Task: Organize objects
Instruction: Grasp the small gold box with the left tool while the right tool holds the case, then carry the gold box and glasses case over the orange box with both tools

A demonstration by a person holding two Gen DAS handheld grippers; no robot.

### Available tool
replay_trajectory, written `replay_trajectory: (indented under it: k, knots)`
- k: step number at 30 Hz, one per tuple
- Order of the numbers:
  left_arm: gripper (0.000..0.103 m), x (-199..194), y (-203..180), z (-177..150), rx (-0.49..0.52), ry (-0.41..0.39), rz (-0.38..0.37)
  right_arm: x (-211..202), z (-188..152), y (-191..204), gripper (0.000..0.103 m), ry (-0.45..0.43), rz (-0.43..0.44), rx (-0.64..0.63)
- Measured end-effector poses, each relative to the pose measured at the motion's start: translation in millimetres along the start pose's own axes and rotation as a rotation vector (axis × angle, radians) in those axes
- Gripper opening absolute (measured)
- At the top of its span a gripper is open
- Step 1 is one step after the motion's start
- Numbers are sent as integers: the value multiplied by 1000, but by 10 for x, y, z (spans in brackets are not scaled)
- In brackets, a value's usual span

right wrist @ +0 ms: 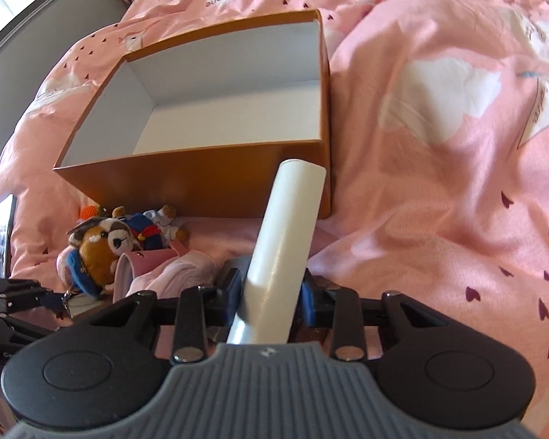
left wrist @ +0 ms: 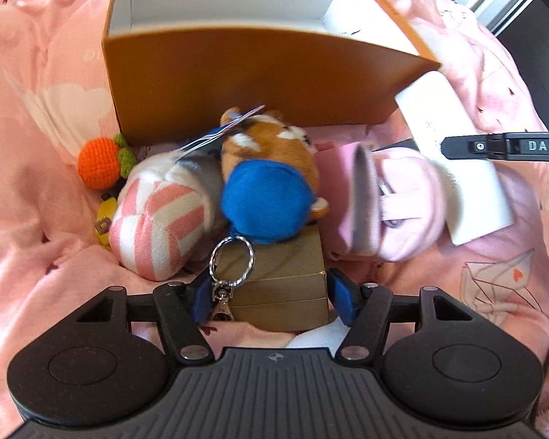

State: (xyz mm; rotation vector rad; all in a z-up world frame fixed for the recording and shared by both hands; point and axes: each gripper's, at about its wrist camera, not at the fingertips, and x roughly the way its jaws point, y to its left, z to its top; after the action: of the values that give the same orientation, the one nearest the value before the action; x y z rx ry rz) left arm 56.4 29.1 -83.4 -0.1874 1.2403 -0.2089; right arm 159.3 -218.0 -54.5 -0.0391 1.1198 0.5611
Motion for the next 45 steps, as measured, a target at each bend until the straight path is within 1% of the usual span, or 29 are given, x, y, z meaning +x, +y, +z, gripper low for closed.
replay_trajectory:
  k: [1, 4, 5, 10, 14, 17, 19, 25, 30, 32, 36, 39, 42, 45]
  knots:
    - [73, -4, -37, -82, 8, -6, 2, -27, -7, 29, 34, -9, -4, -15]
    - [72, -115, -85, -95, 32, -23, 7, -110, -13, 123, 33, -35, -20, -64]
    - [72, -182, -103, -181, 44, -34, 11, -138, -21, 155, 33, -44, -24, -78]
    - [71, -355, -189, -170, 93, -66, 33, -288, -66, 289, 32, -87, -28, -147]
    - [71, -402, -237, -121, 120, -71, 48, -365, -71, 389, 32, -112, -24, -182]
    - [71, -537, -262, -125, 152, -88, 45, -446, -72, 433, 32, -129, -19, -199]
    - [71, -642, -272, -110, 172, -112, 30, -500, -59, 469, 31, -144, -16, -213]
    - [71, -898, -275, 59, 197, -217, 8, -650, 87, 493, 31, -181, 20, -192]
    - [71, -1033, -289, 366, 217, -324, 13, -707, 348, 536, 31, -231, 23, -195]
    - [71, -1032, -271, 543, 201, -352, 19, -697, 508, 532, 31, -253, 26, -188]
    - [71, -929, -230, 906, 194, -393, 37, -559, 901, 491, 31, -272, 51, -135]
    - [71, -718, -192, 1155, 211, -380, 51, -285, 1212, 454, 32, -260, 34, -92]
    - [71, -430, -141, 1336, 223, -343, 54, 101, 1441, 436, 32, -210, -2, -78]
    - [71, -188, -89, 1475, 234, -313, 52, 516, 1606, 397, 30, -132, -17, -59]
